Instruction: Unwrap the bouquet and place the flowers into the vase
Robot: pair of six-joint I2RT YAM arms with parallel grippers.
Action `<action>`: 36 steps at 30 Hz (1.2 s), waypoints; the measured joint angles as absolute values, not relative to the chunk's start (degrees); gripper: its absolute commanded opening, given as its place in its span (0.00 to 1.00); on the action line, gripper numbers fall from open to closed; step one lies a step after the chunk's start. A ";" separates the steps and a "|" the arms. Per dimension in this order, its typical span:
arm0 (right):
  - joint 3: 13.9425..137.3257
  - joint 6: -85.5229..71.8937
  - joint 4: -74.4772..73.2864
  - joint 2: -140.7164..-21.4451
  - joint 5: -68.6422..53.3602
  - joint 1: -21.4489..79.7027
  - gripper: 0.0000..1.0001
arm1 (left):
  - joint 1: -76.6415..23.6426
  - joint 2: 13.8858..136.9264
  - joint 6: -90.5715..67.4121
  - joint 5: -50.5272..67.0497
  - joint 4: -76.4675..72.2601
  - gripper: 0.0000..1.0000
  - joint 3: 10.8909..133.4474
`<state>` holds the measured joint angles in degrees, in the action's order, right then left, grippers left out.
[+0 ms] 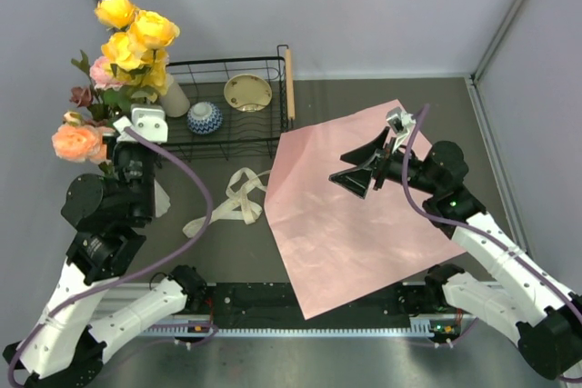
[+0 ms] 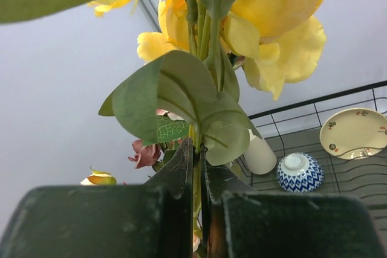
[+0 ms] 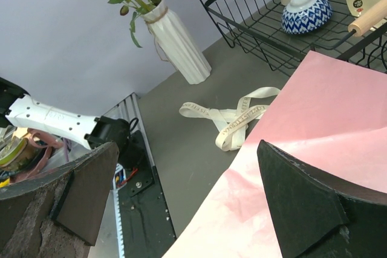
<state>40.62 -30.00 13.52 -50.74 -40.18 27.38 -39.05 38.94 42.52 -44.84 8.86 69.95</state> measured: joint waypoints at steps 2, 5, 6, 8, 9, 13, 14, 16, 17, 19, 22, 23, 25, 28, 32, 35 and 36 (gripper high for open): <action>40.62 -29.98 13.47 -50.61 -40.21 27.38 0.99 | -39.05 38.04 43.29 -44.60 7.20 0.00 68.51; 40.60 -29.93 12.97 -50.22 -40.18 27.38 0.99 | -39.05 37.06 44.47 -44.53 5.56 0.00 66.50; 40.60 -29.91 12.64 -50.00 -40.18 27.38 0.99 | -39.05 36.97 45.01 -44.56 5.28 0.00 66.00; 40.60 -29.69 12.32 -49.69 -40.18 27.38 0.99 | -39.05 37.04 45.95 -44.51 4.84 0.00 65.36; 40.60 -29.58 12.32 -49.58 -40.18 27.38 0.99 | -39.05 37.08 46.50 -44.53 4.73 0.00 65.12; 40.60 -29.54 12.32 -49.52 -40.18 27.38 0.99 | -39.05 37.12 48.21 -44.62 4.21 0.00 64.31; 40.60 -29.54 12.32 -49.52 -40.18 27.38 0.99 | -39.05 37.12 48.45 -44.62 4.01 0.00 64.12; 40.60 -29.56 12.36 -49.56 -40.21 27.38 0.99 | -39.05 37.12 49.08 -44.62 3.36 0.00 63.77; 40.60 -29.58 12.36 -49.65 -40.23 27.38 0.99 | -39.05 37.10 49.39 -44.58 2.98 0.00 63.64; 40.60 -29.63 12.53 -49.95 -40.29 27.38 0.99 | -39.05 37.10 49.74 -44.40 2.72 0.00 63.59; 40.60 -29.65 12.64 -50.57 -40.40 27.38 0.99 | -39.05 36.97 50.37 -44.38 2.31 0.00 63.57; 40.60 -29.65 12.64 -50.78 -40.40 27.38 0.99 | -39.05 36.91 50.76 -44.40 2.07 0.00 63.57; 40.60 -29.65 12.62 -51.03 -40.40 27.38 0.99 | -39.05 36.84 51.20 -44.40 1.72 0.00 63.57; 40.60 -29.65 12.67 -51.09 -40.38 27.38 0.99 | -39.05 36.84 51.83 -44.40 1.39 0.00 63.57; 40.60 -29.65 12.75 -51.09 -40.40 27.38 0.99 | -39.05 36.84 52.10 -44.40 1.34 0.00 63.55; 40.60 -29.71 12.82 -51.13 -40.40 27.38 0.99 | -39.05 36.71 51.62 -44.45 1.23 0.00 63.02; 40.60 -29.74 12.80 -51.16 -40.40 27.38 0.99 | -39.05 36.56 51.27 -44.56 1.15 0.00 62.52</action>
<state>40.60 -29.74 12.80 -51.16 -40.40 27.38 -39.05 36.56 51.27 -44.56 1.15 62.52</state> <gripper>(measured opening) 0.987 0.032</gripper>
